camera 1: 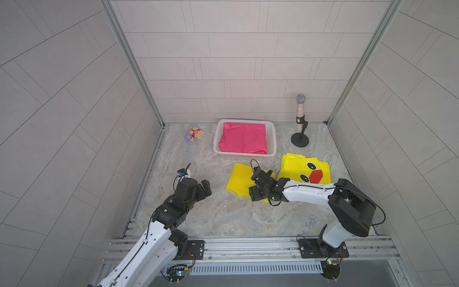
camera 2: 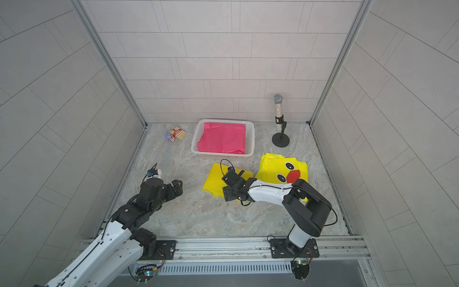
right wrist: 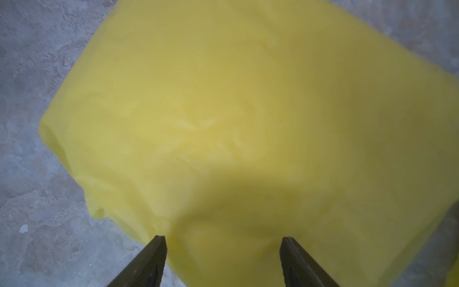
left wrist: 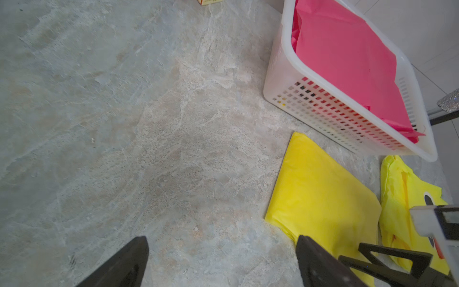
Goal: Put the folded raincoat in the basket
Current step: Pick up the raincoat from the center of the board.
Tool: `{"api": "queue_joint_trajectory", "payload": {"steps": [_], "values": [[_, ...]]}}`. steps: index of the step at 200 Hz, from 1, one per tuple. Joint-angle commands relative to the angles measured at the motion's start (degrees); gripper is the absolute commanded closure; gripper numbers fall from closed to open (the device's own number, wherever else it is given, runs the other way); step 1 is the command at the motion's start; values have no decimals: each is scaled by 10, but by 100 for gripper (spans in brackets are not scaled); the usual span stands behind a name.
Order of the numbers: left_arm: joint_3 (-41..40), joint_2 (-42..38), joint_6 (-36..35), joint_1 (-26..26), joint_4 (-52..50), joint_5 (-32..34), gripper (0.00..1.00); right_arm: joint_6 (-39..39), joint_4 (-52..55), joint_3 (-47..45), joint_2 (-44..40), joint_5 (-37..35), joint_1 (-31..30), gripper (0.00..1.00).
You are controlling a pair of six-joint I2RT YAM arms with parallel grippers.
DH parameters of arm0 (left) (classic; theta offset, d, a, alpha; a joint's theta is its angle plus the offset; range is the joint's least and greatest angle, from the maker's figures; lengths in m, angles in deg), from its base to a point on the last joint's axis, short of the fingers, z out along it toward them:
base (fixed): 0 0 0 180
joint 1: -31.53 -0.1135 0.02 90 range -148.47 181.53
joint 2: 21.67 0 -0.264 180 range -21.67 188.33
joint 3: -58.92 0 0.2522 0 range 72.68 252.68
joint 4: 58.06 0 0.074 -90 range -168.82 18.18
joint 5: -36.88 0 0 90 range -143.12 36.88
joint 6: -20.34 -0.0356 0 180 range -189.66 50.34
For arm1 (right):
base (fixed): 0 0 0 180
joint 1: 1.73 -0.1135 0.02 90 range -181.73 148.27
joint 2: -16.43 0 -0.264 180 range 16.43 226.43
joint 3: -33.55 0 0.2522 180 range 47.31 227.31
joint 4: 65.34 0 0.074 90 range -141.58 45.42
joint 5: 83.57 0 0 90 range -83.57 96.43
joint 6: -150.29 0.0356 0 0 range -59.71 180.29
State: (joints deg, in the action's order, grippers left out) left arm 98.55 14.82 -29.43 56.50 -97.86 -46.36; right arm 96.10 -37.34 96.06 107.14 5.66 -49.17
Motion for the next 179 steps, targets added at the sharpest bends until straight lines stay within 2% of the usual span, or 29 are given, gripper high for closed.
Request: {"api": "queue_joint_trajectory", "payload": {"steps": [1, 18, 34, 51, 72, 97, 117, 142, 179], "values": [[8, 27, -10, 10, -2, 3, 0, 10, 77, 13, -60, -37, 0, 20], [27, 73, -29, 14, 22, -5, 0, 23, 113, 7, -101, -76, 8, 18], [47, 126, -49, 16, 44, -11, 0, 14, 124, -5, -132, -83, 27, 17], [54, 155, -64, 16, 78, -18, 0, 1, 124, -22, -158, -75, 51, 17], [28, 159, -68, 16, 148, -18, 0, -3, 120, -41, -172, -19, 101, 17], [26, 175, -70, 16, 170, -15, 0, -17, 109, -57, -167, 23, 133, 17], [54, 214, -65, 16, 161, -41, 0, -12, 107, -64, -157, 51, 159, 18], [83, 264, -72, 16, 145, -52, 0, -7, 91, -73, -147, 54, 167, 18], [60, 279, -76, 16, 225, -84, 0, 6, 74, -71, -128, 75, 172, 19]]}}
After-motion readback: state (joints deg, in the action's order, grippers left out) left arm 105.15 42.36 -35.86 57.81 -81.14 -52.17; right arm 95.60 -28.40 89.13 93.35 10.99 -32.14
